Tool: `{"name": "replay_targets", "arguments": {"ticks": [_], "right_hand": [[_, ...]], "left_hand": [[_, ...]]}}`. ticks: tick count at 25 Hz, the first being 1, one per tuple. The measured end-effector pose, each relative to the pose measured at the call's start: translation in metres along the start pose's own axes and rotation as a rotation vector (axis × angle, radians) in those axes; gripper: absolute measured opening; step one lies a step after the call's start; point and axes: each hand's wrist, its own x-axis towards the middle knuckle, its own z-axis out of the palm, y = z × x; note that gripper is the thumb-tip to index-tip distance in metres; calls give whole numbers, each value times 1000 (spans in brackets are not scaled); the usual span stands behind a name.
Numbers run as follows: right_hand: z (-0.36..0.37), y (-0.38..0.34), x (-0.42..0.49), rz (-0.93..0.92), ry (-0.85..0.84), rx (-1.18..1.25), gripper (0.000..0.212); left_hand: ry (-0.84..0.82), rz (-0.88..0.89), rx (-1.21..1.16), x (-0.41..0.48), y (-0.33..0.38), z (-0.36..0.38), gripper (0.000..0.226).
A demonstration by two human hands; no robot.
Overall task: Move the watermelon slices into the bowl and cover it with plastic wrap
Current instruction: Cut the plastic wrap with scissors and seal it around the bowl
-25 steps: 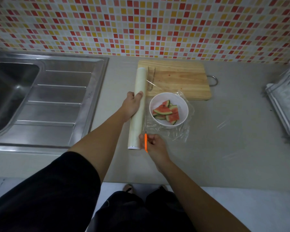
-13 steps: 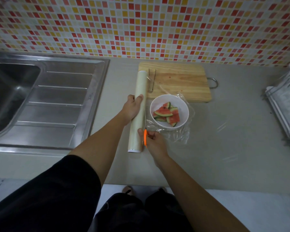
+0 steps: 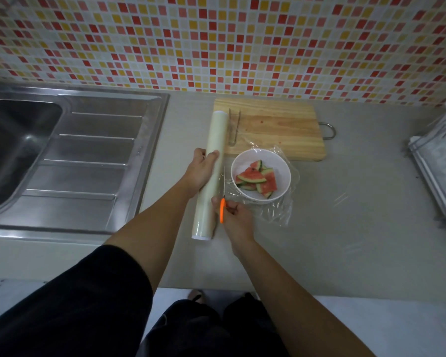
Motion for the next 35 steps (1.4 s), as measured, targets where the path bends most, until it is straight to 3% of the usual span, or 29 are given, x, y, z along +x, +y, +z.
{"name": "replay_targets", "arguments": {"ticks": [2, 6, 19, 25, 28, 35], "right_hand": [[2, -2, -1, 12, -15, 40, 42], [2, -6, -5, 11, -108, 98, 9], [16, -1, -2, -93, -66, 106, 13], [20, 0, -1, -96, 3, 167, 20], [22, -5, -3, -60, -19, 204, 9], [24, -11, -1, -63, -8, 179, 18]], "left_hand": [[-4, -24, -35, 1, 2, -3, 40], [-14, -47, -58, 2, 6, -8, 39], [-32, 0, -43, 7, 8, -18, 35], [-29, -15, -78, 8, 5, -18, 38], [-35, -13, -56, 10, 1, -21, 38], [-52, -41, -44, 11, -1, -21, 36]]}}
